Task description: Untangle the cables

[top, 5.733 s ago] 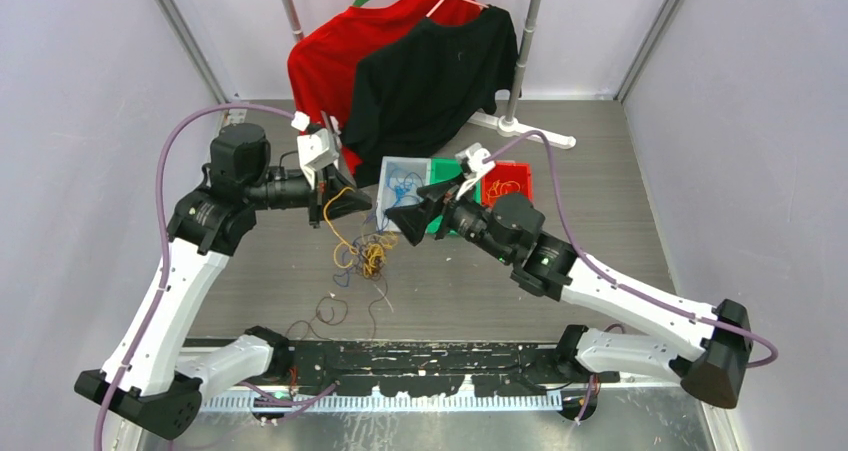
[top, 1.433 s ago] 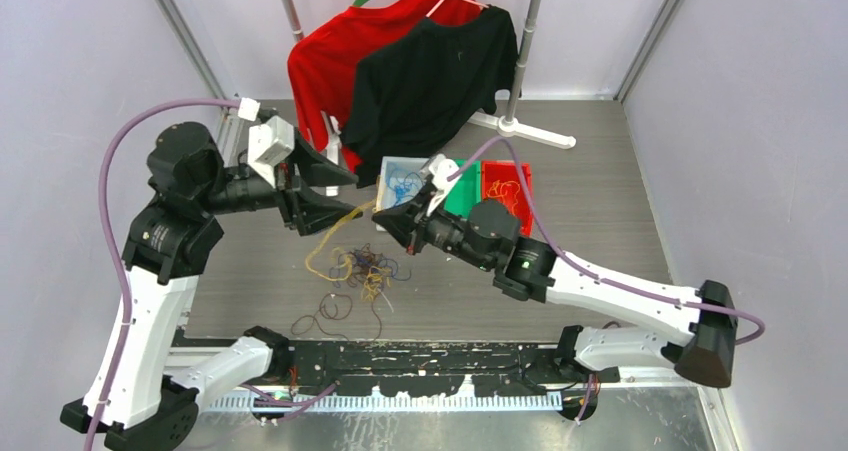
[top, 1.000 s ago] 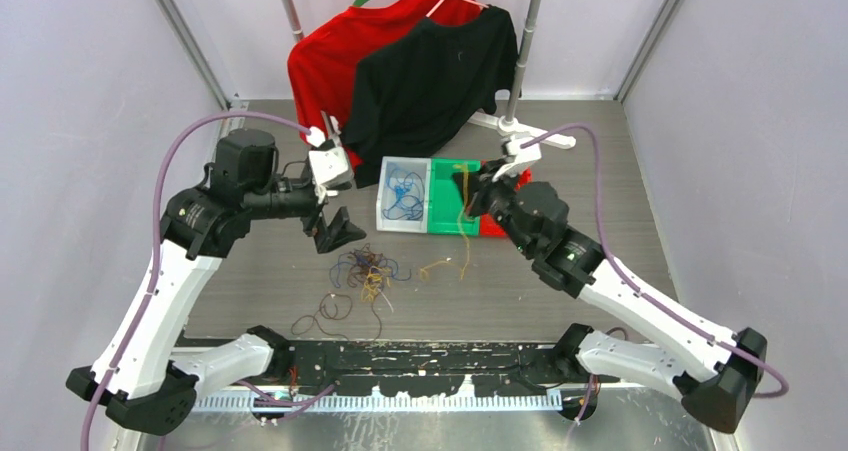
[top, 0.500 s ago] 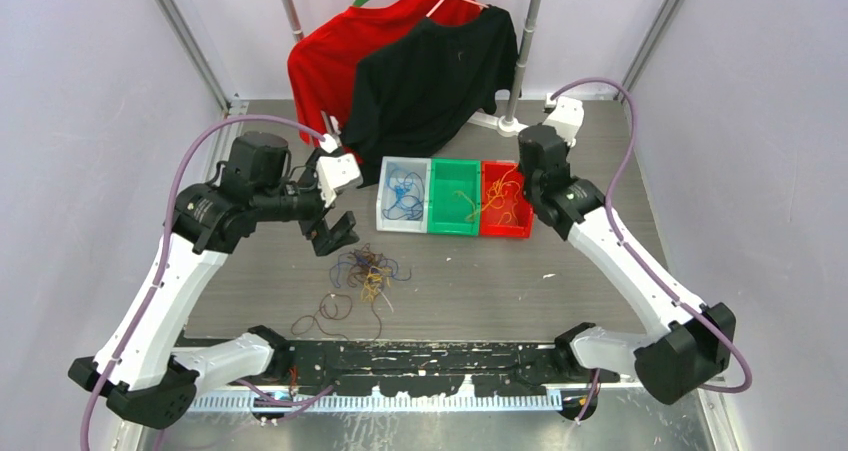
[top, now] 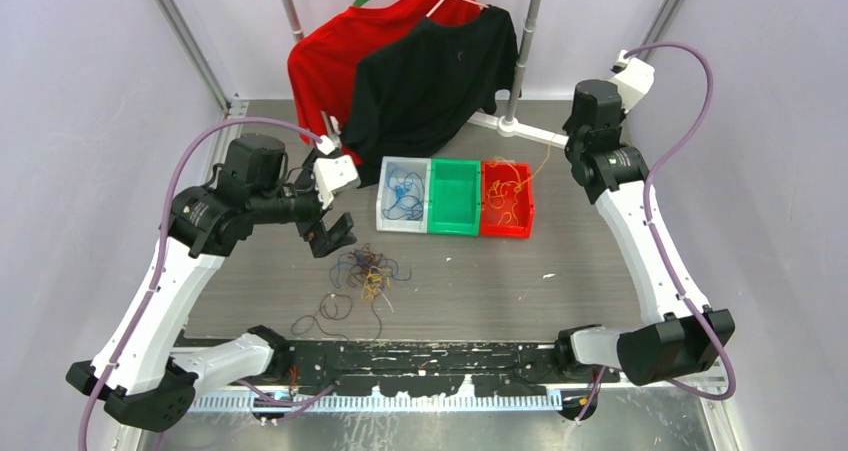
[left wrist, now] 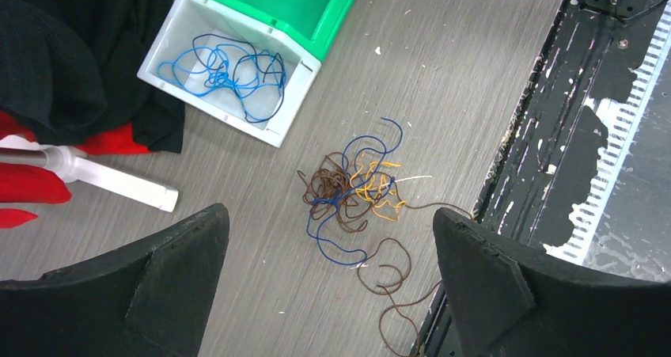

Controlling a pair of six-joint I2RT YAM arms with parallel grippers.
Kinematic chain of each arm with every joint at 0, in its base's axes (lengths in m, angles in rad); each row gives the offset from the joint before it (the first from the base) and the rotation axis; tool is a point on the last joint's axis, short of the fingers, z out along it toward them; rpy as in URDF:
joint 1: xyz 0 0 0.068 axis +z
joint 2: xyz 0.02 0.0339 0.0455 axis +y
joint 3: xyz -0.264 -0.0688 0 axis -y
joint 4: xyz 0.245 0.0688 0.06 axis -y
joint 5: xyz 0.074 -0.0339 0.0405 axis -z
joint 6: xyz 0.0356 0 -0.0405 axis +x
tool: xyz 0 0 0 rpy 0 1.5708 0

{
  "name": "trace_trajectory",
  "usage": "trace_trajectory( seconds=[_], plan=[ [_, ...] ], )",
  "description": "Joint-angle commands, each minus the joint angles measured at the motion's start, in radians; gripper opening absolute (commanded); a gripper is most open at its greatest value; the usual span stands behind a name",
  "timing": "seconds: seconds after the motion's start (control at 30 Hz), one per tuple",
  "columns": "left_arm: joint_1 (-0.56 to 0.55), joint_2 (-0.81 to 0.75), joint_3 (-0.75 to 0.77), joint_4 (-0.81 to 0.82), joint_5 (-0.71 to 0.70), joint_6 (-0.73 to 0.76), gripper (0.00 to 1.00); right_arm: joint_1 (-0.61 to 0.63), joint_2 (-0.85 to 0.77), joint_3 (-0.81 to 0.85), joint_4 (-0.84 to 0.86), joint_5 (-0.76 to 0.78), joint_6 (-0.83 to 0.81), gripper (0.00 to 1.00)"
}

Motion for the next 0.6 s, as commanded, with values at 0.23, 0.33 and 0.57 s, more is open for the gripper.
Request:
trace_trajectory(
  seconds=[0.23, 0.33, 0.57],
  plan=[
    [-0.005, -0.022, 0.032, 0.023, 0.001, 0.003, 1.0, -0.009, 0.011, -0.044, 0.02, -0.039, 0.003, 0.01],
    [-0.005, -0.021, 0.028, 0.027, 0.004, 0.002, 0.99, -0.007, 0.04, -0.055, 0.013, -0.096, 0.007, 0.01],
    [-0.005, -0.026, 0.02, 0.031, -0.002, 0.007, 1.0, 0.035, 0.143, -0.058, 0.003, -0.141, 0.036, 0.01]
  ],
)
